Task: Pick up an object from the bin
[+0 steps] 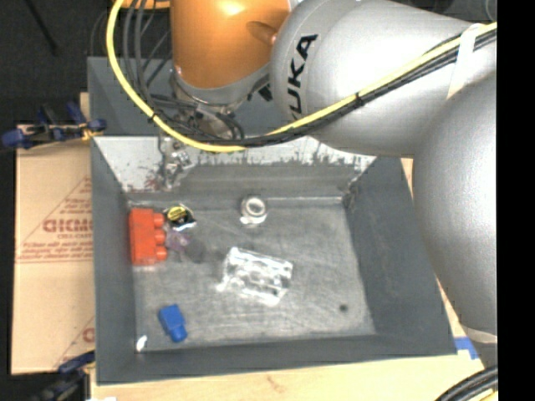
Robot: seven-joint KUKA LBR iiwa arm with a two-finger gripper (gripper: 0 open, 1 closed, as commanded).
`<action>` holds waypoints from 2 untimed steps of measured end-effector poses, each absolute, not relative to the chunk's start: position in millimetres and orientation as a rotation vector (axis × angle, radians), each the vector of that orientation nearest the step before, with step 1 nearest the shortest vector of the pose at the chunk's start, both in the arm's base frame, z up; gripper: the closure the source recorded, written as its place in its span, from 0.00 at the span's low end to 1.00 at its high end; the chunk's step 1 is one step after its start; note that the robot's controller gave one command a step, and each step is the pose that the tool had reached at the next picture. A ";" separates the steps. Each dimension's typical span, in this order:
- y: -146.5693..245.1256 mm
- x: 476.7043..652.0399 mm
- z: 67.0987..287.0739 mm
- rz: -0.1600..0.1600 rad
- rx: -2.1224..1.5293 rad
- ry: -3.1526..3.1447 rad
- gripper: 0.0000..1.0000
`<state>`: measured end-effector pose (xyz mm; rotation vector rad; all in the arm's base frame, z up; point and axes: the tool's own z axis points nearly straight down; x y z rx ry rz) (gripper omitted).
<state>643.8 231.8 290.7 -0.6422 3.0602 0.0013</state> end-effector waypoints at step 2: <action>227.3 633.2 118.8 0.002 -0.782 3.043 1.00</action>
Offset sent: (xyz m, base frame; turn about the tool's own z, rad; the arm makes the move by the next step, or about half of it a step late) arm -0.0162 -0.0030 -0.1236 -0.0592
